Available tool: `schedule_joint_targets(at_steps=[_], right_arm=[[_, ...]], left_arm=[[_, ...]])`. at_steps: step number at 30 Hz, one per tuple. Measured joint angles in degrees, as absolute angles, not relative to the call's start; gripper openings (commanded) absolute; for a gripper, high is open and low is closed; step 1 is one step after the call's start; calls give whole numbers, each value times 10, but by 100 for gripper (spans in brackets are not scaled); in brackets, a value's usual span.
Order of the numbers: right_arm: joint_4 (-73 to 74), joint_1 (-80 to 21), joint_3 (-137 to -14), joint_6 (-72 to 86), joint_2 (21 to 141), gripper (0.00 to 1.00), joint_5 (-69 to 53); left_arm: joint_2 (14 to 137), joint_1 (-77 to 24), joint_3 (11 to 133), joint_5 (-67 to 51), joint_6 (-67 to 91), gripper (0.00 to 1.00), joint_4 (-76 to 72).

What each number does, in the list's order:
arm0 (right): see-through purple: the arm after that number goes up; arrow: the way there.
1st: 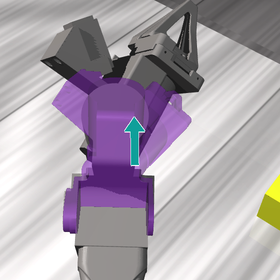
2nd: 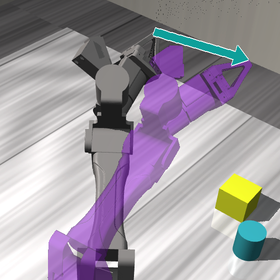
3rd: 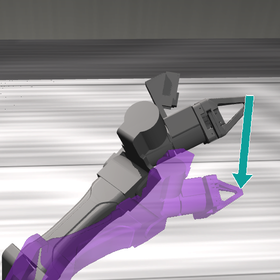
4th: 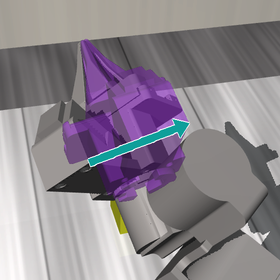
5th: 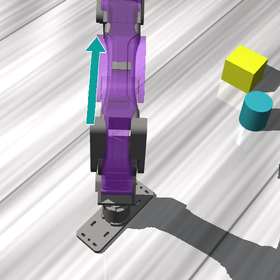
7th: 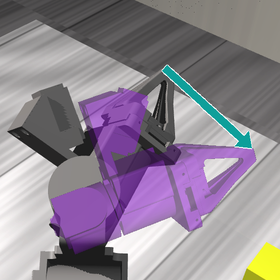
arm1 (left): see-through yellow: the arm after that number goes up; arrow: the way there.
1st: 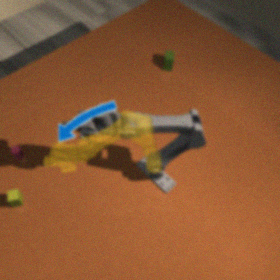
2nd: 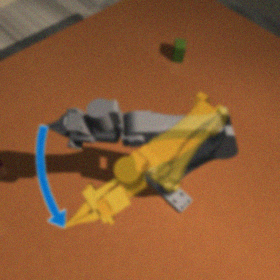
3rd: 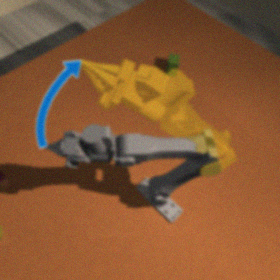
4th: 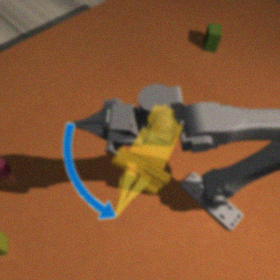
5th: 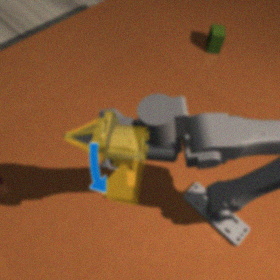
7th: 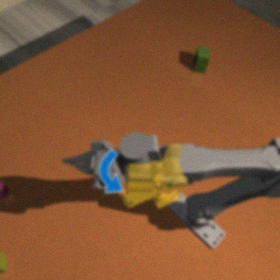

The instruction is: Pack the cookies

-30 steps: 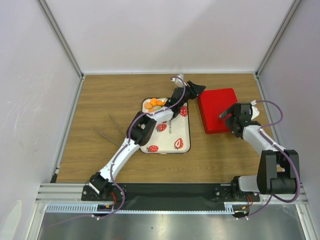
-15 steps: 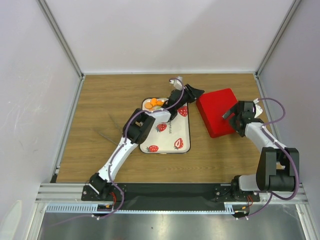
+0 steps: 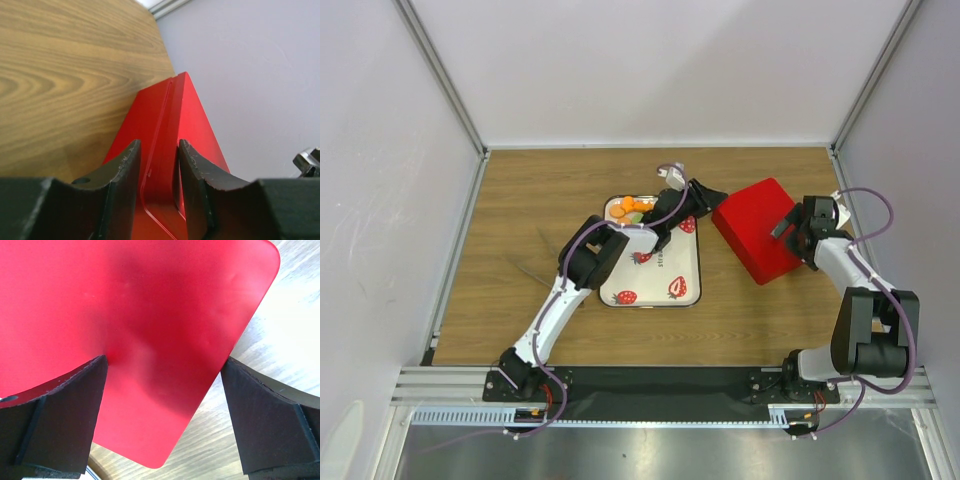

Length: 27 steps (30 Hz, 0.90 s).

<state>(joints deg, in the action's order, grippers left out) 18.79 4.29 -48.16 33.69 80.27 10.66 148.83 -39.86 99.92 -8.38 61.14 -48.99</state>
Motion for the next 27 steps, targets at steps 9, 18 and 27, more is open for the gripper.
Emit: schedule_joint_targets(at_steps=[9,18,27], right_arm=[[214,45,-510,303,823,100,101],[216,34,-527,294,841,100,112],[218,24,-534,284,850,100,127]], left_arm=[[1471,-401,972,-87,613,40,-489],[1454,-399,964,-77,609,39,-453],[1441,-398,967,-77,598,37,-405]])
